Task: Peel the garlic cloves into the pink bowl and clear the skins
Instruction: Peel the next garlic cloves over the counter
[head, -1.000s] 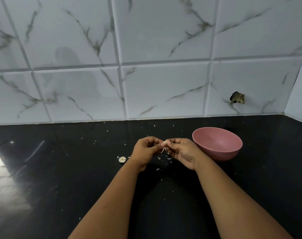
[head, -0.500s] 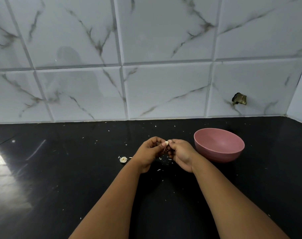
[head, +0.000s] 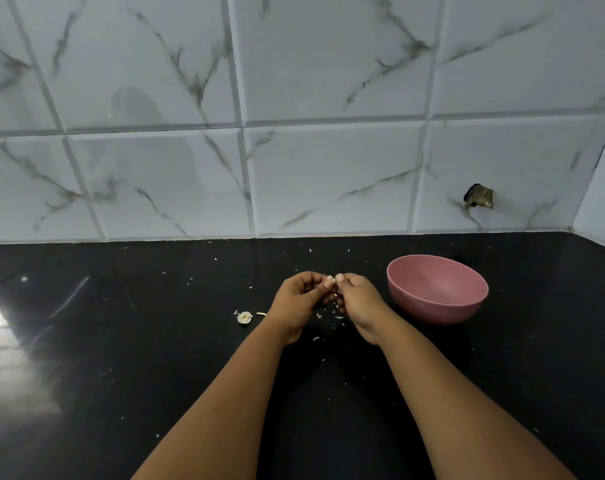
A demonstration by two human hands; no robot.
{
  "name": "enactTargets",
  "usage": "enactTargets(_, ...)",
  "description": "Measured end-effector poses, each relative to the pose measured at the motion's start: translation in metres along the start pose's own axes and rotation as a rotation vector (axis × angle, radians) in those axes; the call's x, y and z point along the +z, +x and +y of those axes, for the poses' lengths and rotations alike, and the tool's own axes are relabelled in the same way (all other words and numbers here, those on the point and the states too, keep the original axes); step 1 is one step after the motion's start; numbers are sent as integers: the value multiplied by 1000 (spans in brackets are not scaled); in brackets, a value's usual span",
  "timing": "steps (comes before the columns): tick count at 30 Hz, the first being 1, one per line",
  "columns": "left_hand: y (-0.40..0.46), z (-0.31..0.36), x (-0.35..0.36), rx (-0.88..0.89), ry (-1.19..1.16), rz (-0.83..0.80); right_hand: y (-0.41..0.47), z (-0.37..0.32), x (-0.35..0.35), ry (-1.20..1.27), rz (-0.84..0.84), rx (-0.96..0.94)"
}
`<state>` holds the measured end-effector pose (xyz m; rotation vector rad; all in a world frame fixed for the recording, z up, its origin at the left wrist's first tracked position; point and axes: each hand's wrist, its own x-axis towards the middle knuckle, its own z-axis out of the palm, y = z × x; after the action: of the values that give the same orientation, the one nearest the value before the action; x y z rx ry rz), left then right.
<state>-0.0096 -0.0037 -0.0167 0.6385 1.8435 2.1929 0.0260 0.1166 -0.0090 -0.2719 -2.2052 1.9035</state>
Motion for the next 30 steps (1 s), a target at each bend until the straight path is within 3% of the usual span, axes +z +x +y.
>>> enactTargets(6,0,0,-1,-22,-56,63,1,1,-3,-182,89,5)
enactTargets(10,4,3,-11,-36,-133,144,2,-4,-13,-301,207,-90)
enactTargets(16,3,2,-11,-29,-82,123,-8,-3,-19,-692,73,-254)
enactTargets(23,0,2,-9,-13,73,90,-8,-2,-20,-516,117,-240)
enactTargets(30,0,2,-7,-29,82,74,-6,-6,-21,-358,268,-370)
